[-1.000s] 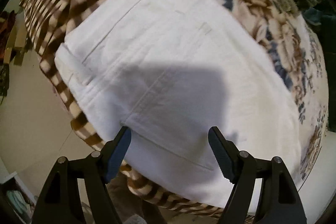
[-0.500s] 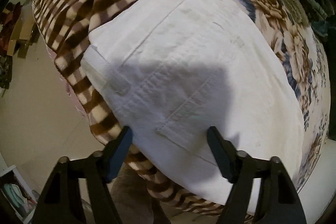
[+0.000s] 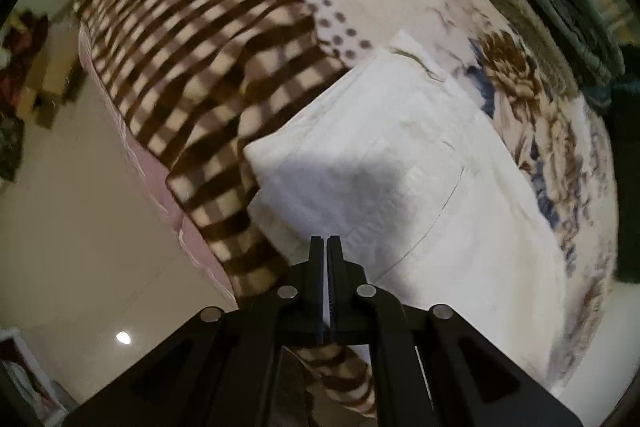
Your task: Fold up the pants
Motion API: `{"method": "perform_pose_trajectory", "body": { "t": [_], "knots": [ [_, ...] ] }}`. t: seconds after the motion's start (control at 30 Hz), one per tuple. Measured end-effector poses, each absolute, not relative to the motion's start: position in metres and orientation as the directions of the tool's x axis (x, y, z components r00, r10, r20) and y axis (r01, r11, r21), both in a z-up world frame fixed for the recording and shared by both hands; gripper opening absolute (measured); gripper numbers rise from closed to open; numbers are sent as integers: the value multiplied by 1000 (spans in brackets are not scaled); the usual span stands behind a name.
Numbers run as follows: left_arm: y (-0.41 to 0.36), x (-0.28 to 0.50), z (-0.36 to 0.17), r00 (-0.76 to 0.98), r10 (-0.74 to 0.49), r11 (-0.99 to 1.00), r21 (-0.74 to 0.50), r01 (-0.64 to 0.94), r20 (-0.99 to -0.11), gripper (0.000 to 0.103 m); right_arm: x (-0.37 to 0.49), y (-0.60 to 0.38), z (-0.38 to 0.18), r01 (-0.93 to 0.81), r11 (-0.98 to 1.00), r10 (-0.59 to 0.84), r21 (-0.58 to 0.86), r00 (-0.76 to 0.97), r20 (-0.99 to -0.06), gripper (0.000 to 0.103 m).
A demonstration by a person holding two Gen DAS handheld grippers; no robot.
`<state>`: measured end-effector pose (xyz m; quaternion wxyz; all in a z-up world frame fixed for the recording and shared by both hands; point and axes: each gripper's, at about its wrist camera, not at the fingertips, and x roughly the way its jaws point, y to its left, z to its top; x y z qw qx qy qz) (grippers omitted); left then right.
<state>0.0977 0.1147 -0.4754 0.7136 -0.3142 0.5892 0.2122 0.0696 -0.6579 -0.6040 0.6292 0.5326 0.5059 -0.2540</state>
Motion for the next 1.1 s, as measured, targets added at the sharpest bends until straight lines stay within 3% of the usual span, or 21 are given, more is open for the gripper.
{"method": "perform_pose_trajectory", "body": {
  "t": [0.1,0.17,0.23,0.27,0.33,0.37,0.4,0.43,0.5,0.67,0.87,1.1],
  "knots": [
    [110,88,-493,203,-175,675,-267,-688,-964,9,77,-661,-616,880,368,235,300,225,-946,6],
    [106,79,-496,224,-181,643,-287,-710,-958,29,79,-656,-632,886,371,287,277,174,-942,11],
    [96,86,-502,236,-183,625,-298,-721,-954,66,82,-645,-638,869,365,362,336,200,-910,22],
    [96,88,-508,235,-184,617,-298,-729,-954,66,85,-636,-639,849,378,384,369,219,-897,40],
    [97,98,-522,218,-178,592,-281,-756,-960,64,89,-625,-639,832,403,378,382,229,-897,45],
    [99,98,-525,225,-165,582,-278,-764,-960,43,90,-621,-641,831,410,369,377,227,-901,45],
    [100,98,-525,241,-153,579,-285,-764,-958,27,90,-619,-643,835,400,364,379,236,-901,42],
    [99,101,-522,244,-128,590,-272,-760,-961,23,88,-618,-644,843,381,350,379,248,-903,28],
    [96,102,-514,246,-95,617,-251,-746,-965,16,85,-617,-644,859,373,322,351,235,-917,15],
    [102,91,-487,272,-89,660,-261,-705,-958,12,79,-613,-618,834,429,261,347,253,-931,10],
    [119,97,-468,297,-152,620,-325,-714,-943,11,79,-617,-603,843,325,334,430,323,-886,8],
    [144,94,-517,248,-213,529,-325,-784,-945,12,76,-610,-656,866,398,392,303,138,-909,9]
  ]
}}
